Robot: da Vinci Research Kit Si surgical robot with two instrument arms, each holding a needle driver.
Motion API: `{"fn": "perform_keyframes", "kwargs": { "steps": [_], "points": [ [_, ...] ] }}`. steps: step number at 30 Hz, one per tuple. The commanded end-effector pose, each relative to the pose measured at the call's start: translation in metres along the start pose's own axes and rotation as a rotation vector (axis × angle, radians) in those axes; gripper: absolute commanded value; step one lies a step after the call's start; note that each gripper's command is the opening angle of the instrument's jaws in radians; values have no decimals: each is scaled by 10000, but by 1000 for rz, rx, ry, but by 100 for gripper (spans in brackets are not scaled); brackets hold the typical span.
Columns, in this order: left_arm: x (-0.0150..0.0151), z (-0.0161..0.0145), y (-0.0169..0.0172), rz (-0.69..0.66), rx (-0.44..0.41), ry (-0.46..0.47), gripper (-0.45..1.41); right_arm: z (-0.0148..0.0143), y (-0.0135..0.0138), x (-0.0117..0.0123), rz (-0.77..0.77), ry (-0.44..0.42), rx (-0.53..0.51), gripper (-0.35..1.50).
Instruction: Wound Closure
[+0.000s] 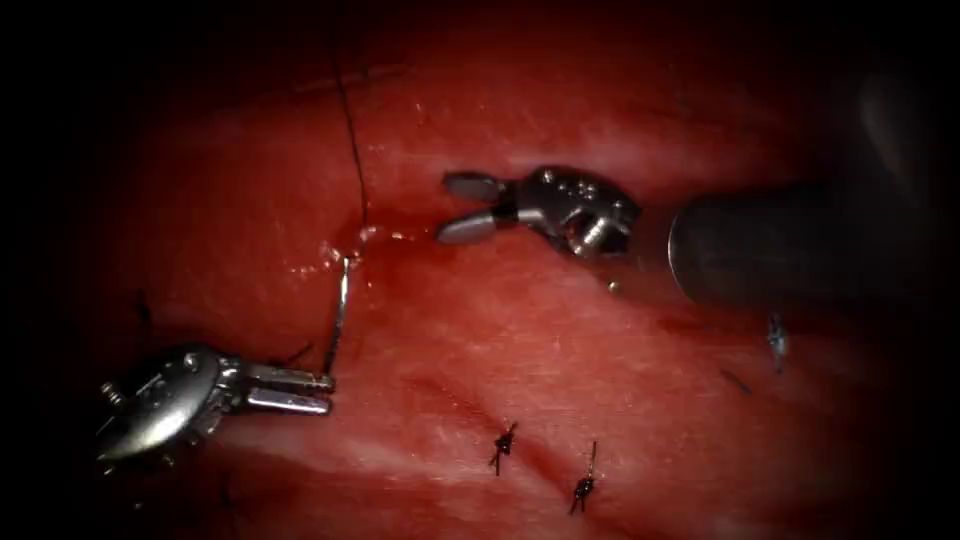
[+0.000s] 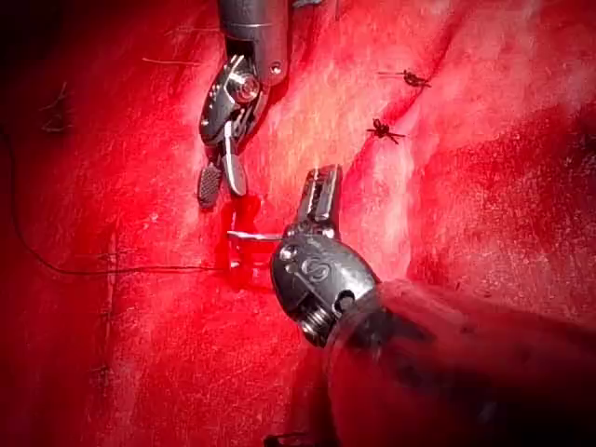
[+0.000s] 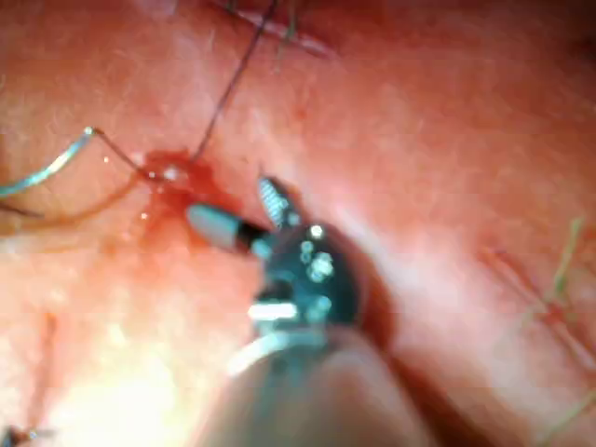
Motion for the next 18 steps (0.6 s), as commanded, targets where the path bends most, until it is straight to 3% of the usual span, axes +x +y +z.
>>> {"fn": "perform_keyframes", "kwargs": {
  "steps": [1, 7, 10, 18],
  "points": [
    [-4, 8, -8, 68, 46, -6, -45, 12, -8, -7, 27, -1, 15, 89],
    [6, 18, -34, 407, 217, -59, -45, 20, -22, -4, 145, -4, 37, 91],
    [1, 24, -36, 503, 254, -88, -45, 21, -24, 2, 194, 28, 43, 106],
    [-29, 35, -24, 560, 282, -105, -45, 19, -29, 21, 302, 71, 63, 104]
  ]
}}
